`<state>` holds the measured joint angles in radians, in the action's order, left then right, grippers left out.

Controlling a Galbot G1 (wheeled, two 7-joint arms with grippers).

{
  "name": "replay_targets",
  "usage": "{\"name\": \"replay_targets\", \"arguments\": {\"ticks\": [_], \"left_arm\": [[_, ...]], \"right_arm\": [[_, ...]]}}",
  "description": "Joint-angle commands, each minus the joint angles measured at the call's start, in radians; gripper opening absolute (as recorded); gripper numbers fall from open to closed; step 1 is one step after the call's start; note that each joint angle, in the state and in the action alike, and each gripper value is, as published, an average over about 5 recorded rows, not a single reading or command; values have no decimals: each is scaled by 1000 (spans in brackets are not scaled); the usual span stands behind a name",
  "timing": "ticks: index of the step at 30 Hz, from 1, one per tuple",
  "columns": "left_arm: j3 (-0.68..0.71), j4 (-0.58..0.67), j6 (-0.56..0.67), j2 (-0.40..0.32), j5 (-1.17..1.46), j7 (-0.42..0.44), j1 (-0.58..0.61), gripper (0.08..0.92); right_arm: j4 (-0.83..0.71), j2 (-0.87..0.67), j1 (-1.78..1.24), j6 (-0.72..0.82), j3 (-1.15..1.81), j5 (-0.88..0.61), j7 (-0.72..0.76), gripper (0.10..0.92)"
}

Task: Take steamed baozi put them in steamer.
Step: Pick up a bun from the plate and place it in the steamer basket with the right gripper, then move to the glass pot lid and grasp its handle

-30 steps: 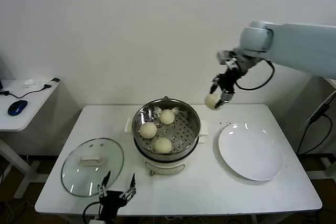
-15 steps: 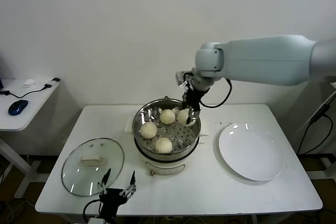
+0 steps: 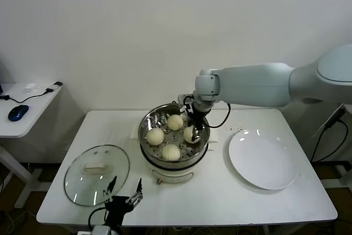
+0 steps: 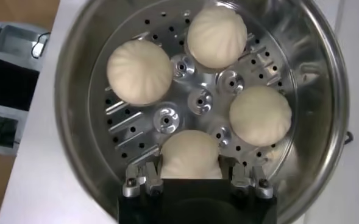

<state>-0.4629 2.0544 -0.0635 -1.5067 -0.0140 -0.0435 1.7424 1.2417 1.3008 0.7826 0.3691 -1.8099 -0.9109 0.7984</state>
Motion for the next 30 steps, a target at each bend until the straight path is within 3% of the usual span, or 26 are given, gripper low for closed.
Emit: {"name": "replay_targets", "arguments": {"ticks": [1,5,11,14,17,20,23,27,30], "left_arm": [[-1,1,-10,1,9,3,-7,823],[-2,5,-11,4,16,4,-5,823],[0,16,-4,7,30,6,-2,823],[-1,16,6,8,30,6,-2,823],[-5,16,17,10,30,6,-8,823],[-16,15,16,15,42,21,-24,823],[-34,5,33,24,61,49,-49,823],[-63,0,59,35,64,79,-78,823],[-74,-2,68,42,61,82,-92,823]], "right_arm": [[-32,16,-59,2,13,15,-28,702],[-30,-12,-26,-38,42,12,20,799],[-18,-185,50,-104,182,-15,121,822],[6,-327,44,-93,307,-25,45,823],[37,-480,-47,-92,482,-25,-160,823],[66,-631,-225,-112,723,27,-358,823],[117,-772,-473,-123,1017,92,-455,823],[208,-892,-1024,-143,1597,146,-561,823],[269,-887,-1477,-185,2038,193,-588,823]]}}
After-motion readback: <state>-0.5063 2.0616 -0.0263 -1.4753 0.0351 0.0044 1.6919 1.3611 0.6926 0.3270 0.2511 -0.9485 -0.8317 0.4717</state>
